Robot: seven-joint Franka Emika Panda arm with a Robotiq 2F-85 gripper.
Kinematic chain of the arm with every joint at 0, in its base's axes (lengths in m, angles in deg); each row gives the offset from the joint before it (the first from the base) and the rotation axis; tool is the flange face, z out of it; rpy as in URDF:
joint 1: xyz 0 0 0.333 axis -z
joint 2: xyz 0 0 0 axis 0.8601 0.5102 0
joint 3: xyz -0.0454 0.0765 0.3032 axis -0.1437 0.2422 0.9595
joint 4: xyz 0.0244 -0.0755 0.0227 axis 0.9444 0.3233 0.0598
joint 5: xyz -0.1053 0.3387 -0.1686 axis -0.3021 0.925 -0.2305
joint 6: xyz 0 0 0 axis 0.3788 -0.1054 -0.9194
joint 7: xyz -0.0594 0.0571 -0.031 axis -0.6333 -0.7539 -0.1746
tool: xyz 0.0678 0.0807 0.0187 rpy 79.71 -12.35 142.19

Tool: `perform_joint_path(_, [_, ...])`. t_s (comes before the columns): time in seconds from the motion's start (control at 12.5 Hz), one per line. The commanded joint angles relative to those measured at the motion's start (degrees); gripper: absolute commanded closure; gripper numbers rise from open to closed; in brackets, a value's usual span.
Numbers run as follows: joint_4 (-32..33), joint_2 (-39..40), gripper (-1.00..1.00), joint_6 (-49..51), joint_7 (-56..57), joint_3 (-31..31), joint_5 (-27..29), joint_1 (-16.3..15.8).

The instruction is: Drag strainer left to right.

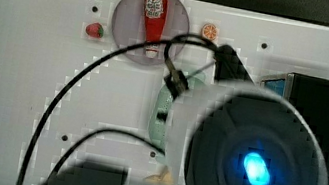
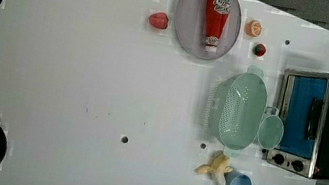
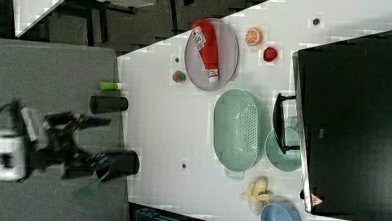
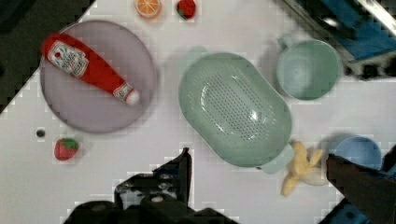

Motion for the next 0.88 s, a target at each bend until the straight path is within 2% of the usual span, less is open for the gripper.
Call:
perform_joint_path(0.08, [-1.18, 2.38, -1.0, 5.19, 7.9, -0.63, -1.55, 0.6])
perform_joint_path(0.88, [-1.44, 3.83, -1.0, 5.18, 7.94, -0.72, -1.55, 0.6])
